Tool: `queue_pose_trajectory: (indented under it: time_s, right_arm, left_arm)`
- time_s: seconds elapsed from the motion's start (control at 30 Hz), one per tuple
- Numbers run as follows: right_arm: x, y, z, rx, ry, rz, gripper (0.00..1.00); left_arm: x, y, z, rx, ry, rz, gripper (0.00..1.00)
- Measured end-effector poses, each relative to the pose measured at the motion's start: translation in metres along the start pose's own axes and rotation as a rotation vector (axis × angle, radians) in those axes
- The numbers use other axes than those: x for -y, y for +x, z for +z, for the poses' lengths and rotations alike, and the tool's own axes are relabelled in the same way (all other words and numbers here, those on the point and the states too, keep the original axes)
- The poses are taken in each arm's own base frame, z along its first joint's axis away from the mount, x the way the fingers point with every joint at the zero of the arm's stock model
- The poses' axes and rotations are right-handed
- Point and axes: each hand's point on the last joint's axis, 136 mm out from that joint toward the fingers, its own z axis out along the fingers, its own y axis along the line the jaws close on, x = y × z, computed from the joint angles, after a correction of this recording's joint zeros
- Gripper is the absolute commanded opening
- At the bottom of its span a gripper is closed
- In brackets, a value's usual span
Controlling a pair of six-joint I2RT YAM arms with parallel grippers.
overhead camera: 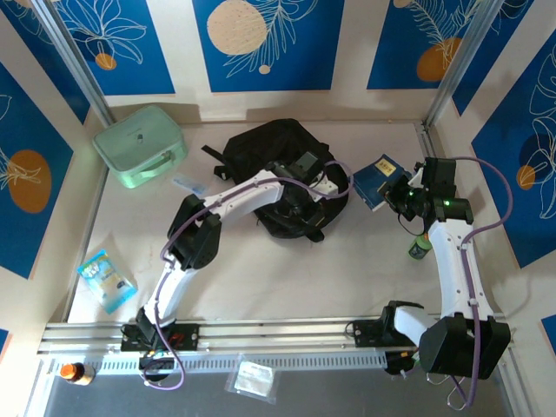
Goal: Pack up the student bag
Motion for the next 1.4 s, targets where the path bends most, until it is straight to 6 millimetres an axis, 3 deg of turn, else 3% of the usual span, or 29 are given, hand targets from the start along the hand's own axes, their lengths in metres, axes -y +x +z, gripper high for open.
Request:
queue_pose_trajectory:
  time_s: [0.47, 0.9, 1.1, 1.3, 1.4]
  right_arm:
    - [-0.004, 0.002, -0.007, 0.009, -0.026, -0.006, 0.0]
    - [-0.002, 0.018, -0.019, 0.001, -0.039, 0.01, 0.0]
    - [0.004, 0.048, -0.019, -0.055, -0.045, 0.042, 0.0]
    - [-0.013, 0.088, -0.003, -0.192, -0.1, 0.036, 0.0]
    - [-0.025, 0.104, 0.013, -0.261, -0.131, 0.039, 0.0]
  left_arm:
    - [-0.014, -0.016, -0.045, 0.181, 0.253, -0.212, 0.07]
    - [-0.032, -0.026, -0.067, 0.296, 0.194, -0.286, 0.04]
    - [-0.043, -0.037, -0.101, 0.416, 0.051, -0.278, 0.03]
    - [-0.032, -0.058, -0.143, 0.561, 0.027, -0.208, 0.02]
    - [-0.027, -0.068, -0.153, 0.609, 0.034, -0.173, 0.02]
